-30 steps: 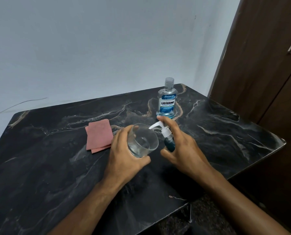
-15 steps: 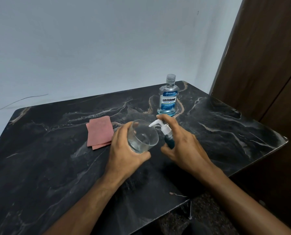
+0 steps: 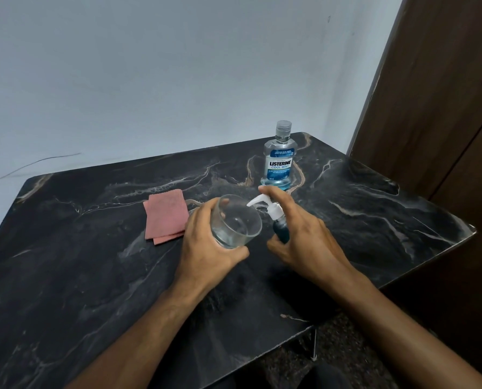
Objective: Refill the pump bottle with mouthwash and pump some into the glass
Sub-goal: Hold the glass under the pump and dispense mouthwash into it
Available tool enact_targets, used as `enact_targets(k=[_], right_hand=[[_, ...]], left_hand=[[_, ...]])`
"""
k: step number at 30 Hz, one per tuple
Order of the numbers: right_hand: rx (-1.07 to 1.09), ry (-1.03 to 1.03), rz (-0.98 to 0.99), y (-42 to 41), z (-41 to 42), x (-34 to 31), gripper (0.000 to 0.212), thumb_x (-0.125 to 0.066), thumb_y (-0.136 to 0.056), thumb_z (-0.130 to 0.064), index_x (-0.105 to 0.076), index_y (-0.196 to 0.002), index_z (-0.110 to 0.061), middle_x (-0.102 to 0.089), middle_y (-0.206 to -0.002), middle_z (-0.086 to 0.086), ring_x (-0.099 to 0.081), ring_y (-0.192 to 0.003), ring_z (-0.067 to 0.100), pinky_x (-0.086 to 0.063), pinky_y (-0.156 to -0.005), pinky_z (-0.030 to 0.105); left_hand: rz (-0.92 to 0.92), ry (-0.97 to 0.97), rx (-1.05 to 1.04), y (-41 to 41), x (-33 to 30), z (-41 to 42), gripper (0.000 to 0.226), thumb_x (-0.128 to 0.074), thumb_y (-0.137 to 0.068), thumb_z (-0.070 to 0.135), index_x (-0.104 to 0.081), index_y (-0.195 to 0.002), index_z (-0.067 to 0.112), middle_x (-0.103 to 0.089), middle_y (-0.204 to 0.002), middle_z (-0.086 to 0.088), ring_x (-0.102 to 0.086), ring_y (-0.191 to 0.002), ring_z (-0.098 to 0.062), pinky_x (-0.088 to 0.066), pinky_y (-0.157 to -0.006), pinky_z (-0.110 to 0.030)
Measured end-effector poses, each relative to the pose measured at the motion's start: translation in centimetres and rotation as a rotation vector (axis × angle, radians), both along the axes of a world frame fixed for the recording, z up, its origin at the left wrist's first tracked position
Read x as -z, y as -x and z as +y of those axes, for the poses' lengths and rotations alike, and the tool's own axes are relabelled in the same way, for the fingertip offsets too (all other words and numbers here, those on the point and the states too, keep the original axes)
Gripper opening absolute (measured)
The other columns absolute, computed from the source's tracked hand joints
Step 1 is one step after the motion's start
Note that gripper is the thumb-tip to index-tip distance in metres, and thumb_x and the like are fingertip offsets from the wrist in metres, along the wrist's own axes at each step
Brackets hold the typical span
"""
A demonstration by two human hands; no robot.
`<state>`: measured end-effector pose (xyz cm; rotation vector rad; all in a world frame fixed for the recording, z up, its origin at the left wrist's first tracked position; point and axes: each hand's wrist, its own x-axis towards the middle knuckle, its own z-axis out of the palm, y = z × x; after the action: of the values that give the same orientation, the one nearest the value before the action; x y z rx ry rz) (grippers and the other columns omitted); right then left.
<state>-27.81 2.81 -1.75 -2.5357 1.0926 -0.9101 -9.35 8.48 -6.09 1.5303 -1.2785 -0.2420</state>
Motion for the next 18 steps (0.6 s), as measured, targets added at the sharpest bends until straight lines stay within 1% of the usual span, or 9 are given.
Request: enact_targets(k=[2,4,6,9,12,15,18], right_hand=[[-0.008,-0.007,0.000,0.04,0.04,-0.17,0.105,-0.071,-0.075,-0.014,-0.012,-0.149,-0.060,-0.063,-0.118,-0.006,-0.066,-0.083,0.020,-0.057,-0.074,0.037],[-0.004,-0.010,0.016,0.02,0.04,-0.24,0.098,-0.071,-0.075,-0.015,-0.018,-0.146,-0.058,-0.060,-0.113,-0.010,-0.065,-0.083,0.019,-0.054,-0.072,0.034],[0.004,-0.002,0.039,0.02,0.01,-0.19,0.089,-0.070,-0.076,-0.016,-0.024,-0.141,-0.055,-0.056,-0.106,-0.015,-0.061,-0.081,0.016,-0.047,-0.070,0.029],[0.018,0.000,0.051,0.18,-0.11,0.03,0.083,-0.068,-0.077,-0.019,-0.026,-0.142,-0.049,-0.058,-0.107,-0.012,-0.060,-0.081,0.016,-0.043,-0.071,0.027],[0.022,0.001,0.043,0.24,-0.22,0.07,0.083,-0.069,-0.077,-0.020,-0.026,-0.142,-0.049,-0.060,-0.108,-0.010,-0.059,-0.081,0.015,-0.044,-0.071,0.028],[-0.007,-0.022,0.010,0.11,-0.22,-0.10,0.088,-0.069,-0.074,-0.018,-0.025,-0.140,-0.056,-0.061,-0.105,-0.010,-0.062,-0.082,0.015,-0.051,-0.072,0.032],[-0.027,-0.031,0.012,0.12,-0.32,-0.07,0.091,-0.071,-0.074,-0.017,-0.025,-0.140,-0.058,-0.061,-0.104,-0.012,-0.062,-0.082,0.013,-0.052,-0.072,0.030]], left_hand=[[0.000,-0.001,0.003,0.02,-0.02,-0.02,0.092,-0.077,-0.049,0.042,-0.053,-0.137,0.028,-0.061,-0.126,0.011,-0.058,-0.119,-0.013,-0.054,-0.099,-0.040],[-0.003,-0.002,0.004,0.04,0.01,-0.07,0.093,-0.077,-0.049,0.042,-0.053,-0.137,0.028,-0.061,-0.127,0.011,-0.058,-0.120,-0.014,-0.054,-0.099,-0.041],[-0.002,0.000,0.008,0.05,0.05,-0.10,0.092,-0.078,-0.050,0.040,-0.052,-0.137,0.028,-0.061,-0.129,0.012,-0.059,-0.121,-0.014,-0.055,-0.098,-0.042],[-0.001,0.009,0.005,0.03,0.15,-0.12,0.091,-0.079,-0.051,0.038,-0.053,-0.137,0.027,-0.061,-0.129,0.013,-0.059,-0.121,-0.015,-0.054,-0.099,-0.043],[-0.001,0.008,-0.004,0.04,0.17,-0.17,0.091,-0.079,-0.050,0.039,-0.053,-0.137,0.028,-0.062,-0.127,0.011,-0.060,-0.119,-0.015,-0.054,-0.099,-0.042],[0.002,0.007,-0.006,0.01,0.15,-0.18,0.091,-0.078,-0.050,0.040,-0.053,-0.137,0.029,-0.062,-0.126,0.012,-0.060,-0.119,-0.015,-0.054,-0.098,-0.042],[0.004,0.007,-0.010,-0.01,0.08,-0.20,0.092,-0.077,-0.049,0.041,-0.053,-0.136,0.028,-0.061,-0.125,0.011,-0.059,-0.119,-0.015,-0.054,-0.098,-0.043]])
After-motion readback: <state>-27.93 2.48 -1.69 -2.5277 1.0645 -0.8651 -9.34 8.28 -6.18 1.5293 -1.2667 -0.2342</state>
